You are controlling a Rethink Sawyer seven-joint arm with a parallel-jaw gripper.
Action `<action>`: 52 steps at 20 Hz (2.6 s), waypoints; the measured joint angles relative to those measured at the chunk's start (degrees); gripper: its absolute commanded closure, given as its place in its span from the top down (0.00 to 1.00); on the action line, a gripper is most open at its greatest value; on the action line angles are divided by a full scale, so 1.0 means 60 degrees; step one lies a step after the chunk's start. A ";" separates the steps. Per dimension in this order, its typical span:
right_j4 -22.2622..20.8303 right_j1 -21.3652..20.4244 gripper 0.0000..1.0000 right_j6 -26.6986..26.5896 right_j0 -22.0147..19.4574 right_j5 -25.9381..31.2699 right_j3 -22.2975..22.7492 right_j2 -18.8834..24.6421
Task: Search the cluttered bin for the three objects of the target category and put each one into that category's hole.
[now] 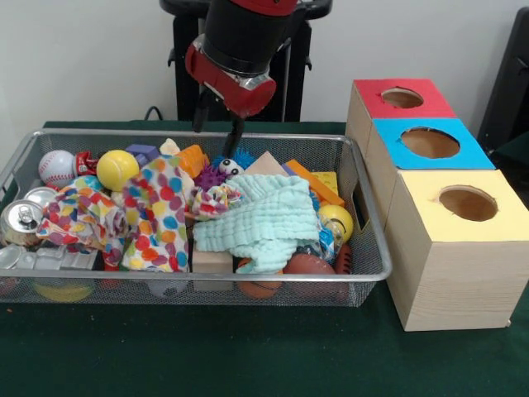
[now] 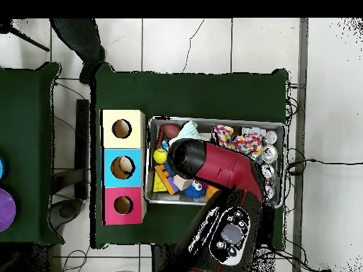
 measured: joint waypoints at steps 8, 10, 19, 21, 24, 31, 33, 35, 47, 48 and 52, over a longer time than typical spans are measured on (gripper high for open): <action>-0.0002 0.0003 1.00 0.0000 0.0253 0.0041 -0.0007 -0.0531; 0.0000 -0.0009 1.00 0.0000 0.0315 0.0190 -0.0057 -0.0659; -0.0081 -0.0017 1.00 0.0000 0.0039 0.0480 -0.0416 -0.0887; -0.0212 0.0008 1.00 0.0000 -0.0118 0.0387 -0.0524 -0.0937; -0.0614 0.0088 1.00 0.0000 -0.0569 -0.0245 -0.0736 -0.0966; -0.1056 0.0302 1.00 0.0000 -0.1274 -0.2128 -0.0777 -0.0963; -0.1097 0.0343 1.00 0.0000 -0.1385 -0.2541 -0.0777 -0.0963; -0.1134 0.0448 1.00 0.0000 -0.1593 -0.3413 -0.0769 -0.0942; -0.1158 0.0620 1.00 0.0000 -0.2105 -0.4386 -0.0488 -0.0343; -0.1158 0.0670 1.00 0.0000 -0.2099 -0.4386 -0.0456 -0.0281; -0.1158 0.0774 1.00 0.0000 -0.2099 -0.4388 -0.0415 -0.0160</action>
